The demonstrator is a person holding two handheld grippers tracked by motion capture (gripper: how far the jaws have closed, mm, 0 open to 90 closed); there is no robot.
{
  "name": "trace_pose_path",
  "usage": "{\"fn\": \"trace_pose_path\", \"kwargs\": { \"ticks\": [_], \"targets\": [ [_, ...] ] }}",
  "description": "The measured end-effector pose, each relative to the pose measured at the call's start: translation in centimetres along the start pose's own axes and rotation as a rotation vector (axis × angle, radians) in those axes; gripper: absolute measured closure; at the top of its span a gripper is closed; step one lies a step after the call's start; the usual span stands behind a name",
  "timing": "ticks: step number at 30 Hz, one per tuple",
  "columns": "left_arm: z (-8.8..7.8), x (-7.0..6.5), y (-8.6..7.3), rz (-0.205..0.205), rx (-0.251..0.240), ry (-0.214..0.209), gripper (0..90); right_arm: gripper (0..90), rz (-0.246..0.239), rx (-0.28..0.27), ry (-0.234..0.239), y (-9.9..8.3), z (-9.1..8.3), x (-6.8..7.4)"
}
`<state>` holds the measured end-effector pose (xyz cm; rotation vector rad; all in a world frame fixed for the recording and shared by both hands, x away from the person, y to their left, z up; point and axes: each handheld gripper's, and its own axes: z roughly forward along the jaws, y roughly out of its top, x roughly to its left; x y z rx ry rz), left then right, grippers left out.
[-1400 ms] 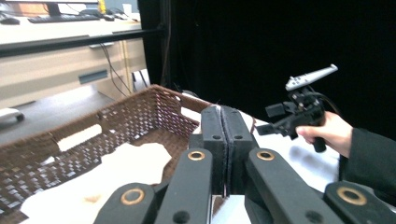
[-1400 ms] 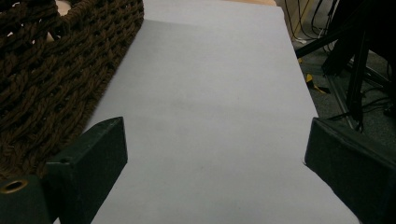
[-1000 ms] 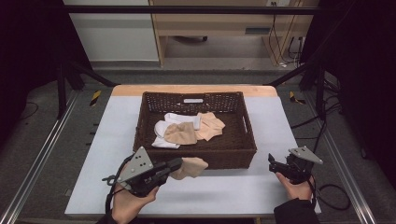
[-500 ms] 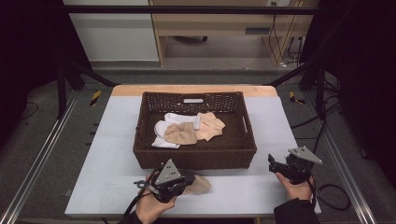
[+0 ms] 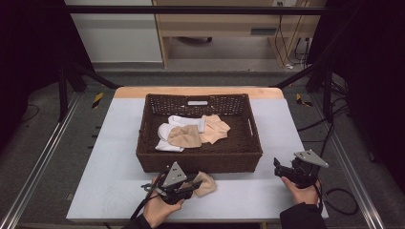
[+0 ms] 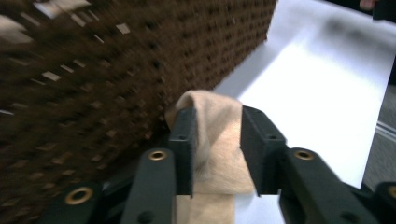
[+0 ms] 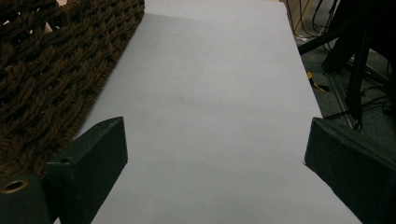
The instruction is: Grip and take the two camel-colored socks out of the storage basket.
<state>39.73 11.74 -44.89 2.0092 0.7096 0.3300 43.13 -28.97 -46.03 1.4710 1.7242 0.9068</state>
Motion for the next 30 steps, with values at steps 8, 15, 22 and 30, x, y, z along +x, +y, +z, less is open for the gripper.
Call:
{"fn": "trace_pose_path", "kwargs": {
  "ticks": [8,15,22,30],
  "targets": [
    [-3.7,0.9,2.2,-0.001,-0.124,0.056,56.4,6.1,0.007,0.0,-0.002,0.0,0.0,0.0],
    [-5.8,2.5,4.6,-0.016,-0.215,0.113,51.9,5.9,0.013,0.0,-0.002,0.0,-0.1,-0.1],
    [-6.7,4.0,7.3,-0.012,-0.275,0.17,49.8,5.5,0.012,-0.003,0.002,0.0,-0.1,-0.1],
    [-5.9,6.0,10.5,-0.003,-0.288,0.225,48.7,5.4,0.013,-0.006,0.005,0.1,0.0,-0.2]
  ]
}}
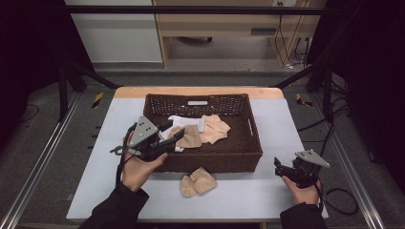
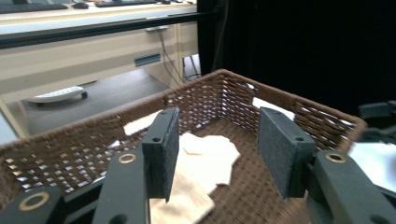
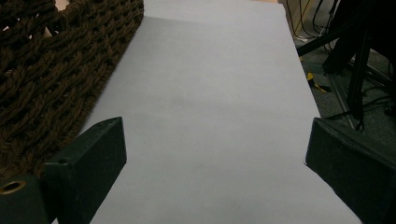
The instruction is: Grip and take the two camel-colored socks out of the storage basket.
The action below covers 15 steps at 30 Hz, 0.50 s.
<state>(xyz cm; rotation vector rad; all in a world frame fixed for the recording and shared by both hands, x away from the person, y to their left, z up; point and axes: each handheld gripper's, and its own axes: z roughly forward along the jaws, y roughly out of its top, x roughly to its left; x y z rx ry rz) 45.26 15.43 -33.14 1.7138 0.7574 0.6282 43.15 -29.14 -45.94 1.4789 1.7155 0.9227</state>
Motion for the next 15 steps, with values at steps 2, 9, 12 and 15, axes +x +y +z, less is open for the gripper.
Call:
{"fn": "trace_pose_path", "kwargs": {
  "ticks": [2,9,12,15],
  "targets": [
    [0.7,0.4,0.4,-0.004,0.001,0.016,48.3,5.4,0.003,0.001,0.0,0.0,0.0,0.0],
    [3.7,1.9,0.8,-0.01,0.025,0.066,46.9,5.3,0.005,0.003,0.0,0.0,0.1,0.0],
    [4.9,2.7,0.6,-0.025,0.036,0.085,46.9,5.2,0.007,0.004,0.002,0.0,0.1,-0.1],
    [6.1,3.5,0.2,-0.039,0.055,0.104,46.2,5.2,0.005,0.005,0.001,0.0,0.1,-0.1]
  ]
}}
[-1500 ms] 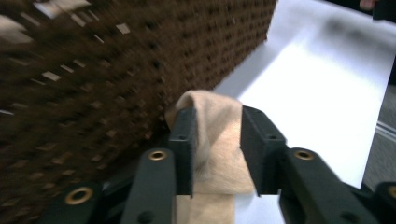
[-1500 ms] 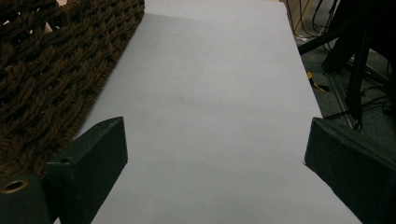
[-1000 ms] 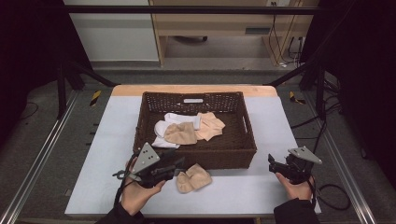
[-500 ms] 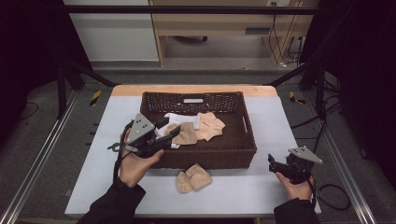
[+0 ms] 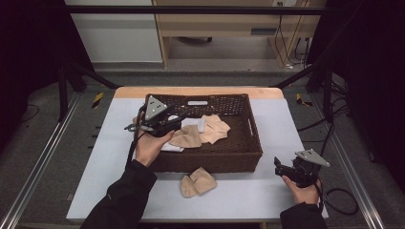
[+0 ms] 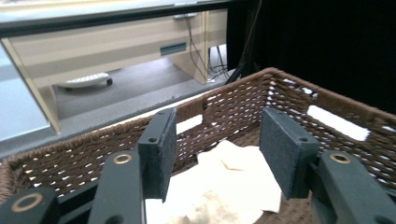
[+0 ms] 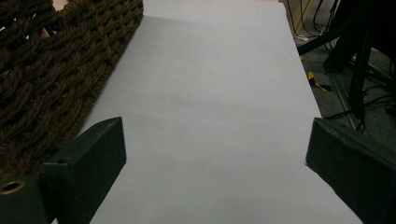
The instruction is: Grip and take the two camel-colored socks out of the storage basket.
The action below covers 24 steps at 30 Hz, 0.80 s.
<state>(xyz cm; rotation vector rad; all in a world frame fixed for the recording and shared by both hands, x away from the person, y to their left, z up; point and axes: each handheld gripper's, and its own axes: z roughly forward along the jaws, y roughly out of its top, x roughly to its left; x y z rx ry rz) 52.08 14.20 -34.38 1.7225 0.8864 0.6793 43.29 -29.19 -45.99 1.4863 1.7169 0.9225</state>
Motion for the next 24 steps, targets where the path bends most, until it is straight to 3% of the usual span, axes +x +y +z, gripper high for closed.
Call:
{"fn": "trace_pose_path", "kwargs": {
  "ticks": [12,24],
  "targets": [
    [4.3,1.9,-2.0,-0.01,0.069,0.056,45.0,5.4,-0.001,0.0,0.001,0.0,0.1,0.0],
    [6.3,2.1,-4.8,-0.027,0.178,0.047,48.0,5.5,-0.004,0.002,0.001,0.0,0.2,0.0]
  ]
}}
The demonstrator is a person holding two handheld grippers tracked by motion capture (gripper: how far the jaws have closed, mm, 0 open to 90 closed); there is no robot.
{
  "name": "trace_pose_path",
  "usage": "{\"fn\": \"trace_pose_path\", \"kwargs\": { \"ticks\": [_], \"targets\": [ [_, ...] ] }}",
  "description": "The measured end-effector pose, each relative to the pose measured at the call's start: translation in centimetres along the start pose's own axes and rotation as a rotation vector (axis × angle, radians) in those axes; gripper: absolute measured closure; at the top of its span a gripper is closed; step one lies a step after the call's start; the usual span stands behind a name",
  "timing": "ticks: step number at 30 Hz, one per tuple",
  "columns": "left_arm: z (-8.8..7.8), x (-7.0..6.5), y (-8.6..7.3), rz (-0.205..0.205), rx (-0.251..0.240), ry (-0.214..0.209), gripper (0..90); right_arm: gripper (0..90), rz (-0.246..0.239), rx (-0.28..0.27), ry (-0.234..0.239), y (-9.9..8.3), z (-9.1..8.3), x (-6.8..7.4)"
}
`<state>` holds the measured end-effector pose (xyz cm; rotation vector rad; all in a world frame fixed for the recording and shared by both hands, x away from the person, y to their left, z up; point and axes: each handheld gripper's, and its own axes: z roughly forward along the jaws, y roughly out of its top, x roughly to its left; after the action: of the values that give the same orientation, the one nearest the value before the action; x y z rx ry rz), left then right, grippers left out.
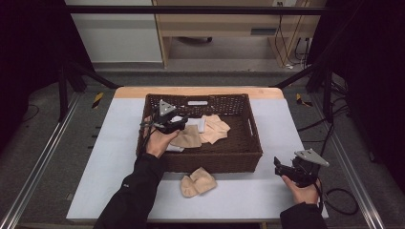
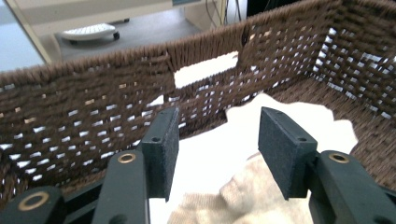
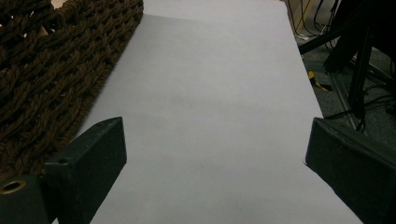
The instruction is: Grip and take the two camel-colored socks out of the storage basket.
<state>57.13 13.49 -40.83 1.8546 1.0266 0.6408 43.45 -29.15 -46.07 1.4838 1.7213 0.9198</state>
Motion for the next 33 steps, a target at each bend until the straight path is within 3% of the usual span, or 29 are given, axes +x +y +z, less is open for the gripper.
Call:
{"fn": "trace_pose_path", "kwargs": {
  "ticks": [9,13,18,21,27,30,33],
  "targets": [
    [0.7,-0.7,-0.8,0.028,0.065,-0.006,49.9,5.5,-0.006,0.004,0.0,0.0,0.0,0.1],
    [1.0,-1.1,-1.1,0.094,0.105,0.031,49.9,5.6,-0.008,0.007,0.001,0.0,0.1,0.2],
    [1.3,-1.3,-1.3,0.12,0.147,0.037,49.9,5.7,-0.013,0.008,-0.002,0.0,0.1,0.2],
    [1.7,-1.3,-1.4,0.111,0.179,0.027,49.4,5.7,-0.014,0.008,-0.003,0.0,0.1,0.2],
    [2.1,-1.2,-1.7,0.148,0.206,-0.025,47.9,5.7,-0.02,0.009,-0.005,0.0,0.1,0.2],
    [2.2,-1.2,-1.7,0.161,0.231,-0.034,52.3,5.7,-0.012,0.008,-0.004,0.0,0.1,0.2],
    [2.3,-1.2,-1.8,0.162,0.249,-0.051,62.4,5.7,-0.01,0.01,-0.004,0.0,0.1,0.3]
  ]
}}
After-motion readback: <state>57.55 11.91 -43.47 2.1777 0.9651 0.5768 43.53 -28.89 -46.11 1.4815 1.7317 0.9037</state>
